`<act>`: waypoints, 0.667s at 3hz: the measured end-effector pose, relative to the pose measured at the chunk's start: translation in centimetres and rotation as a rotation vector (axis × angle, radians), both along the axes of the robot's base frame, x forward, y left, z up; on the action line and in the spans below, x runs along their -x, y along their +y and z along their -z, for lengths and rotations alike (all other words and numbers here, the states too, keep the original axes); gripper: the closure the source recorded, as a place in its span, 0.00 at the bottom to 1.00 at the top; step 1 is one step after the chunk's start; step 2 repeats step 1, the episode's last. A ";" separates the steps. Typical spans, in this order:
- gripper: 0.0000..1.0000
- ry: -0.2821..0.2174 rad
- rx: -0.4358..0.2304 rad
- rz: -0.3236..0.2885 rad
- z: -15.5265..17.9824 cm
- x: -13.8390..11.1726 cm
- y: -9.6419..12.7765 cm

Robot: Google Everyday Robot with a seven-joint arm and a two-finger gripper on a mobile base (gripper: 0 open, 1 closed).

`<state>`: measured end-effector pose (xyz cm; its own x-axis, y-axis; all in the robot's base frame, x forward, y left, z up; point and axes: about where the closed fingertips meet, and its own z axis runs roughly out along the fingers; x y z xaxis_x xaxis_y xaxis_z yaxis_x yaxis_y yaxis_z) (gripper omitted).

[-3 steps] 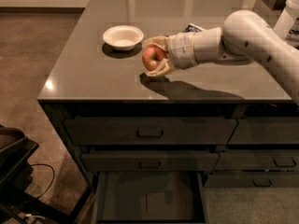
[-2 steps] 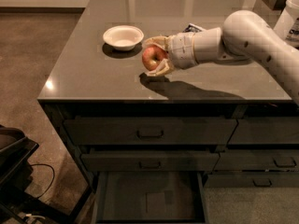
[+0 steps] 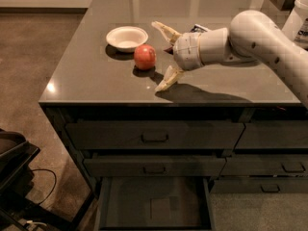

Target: Pick apple from bottom drawer and place on counter

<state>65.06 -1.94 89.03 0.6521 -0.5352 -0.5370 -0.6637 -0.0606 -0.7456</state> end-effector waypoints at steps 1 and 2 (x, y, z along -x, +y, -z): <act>0.00 0.000 0.000 0.000 0.0 0.0 0.0; 0.00 0.000 0.000 0.000 0.0 0.0 0.0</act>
Offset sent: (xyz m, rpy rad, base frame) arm 0.0000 0.0000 0.0000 0.0000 0.0000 0.0000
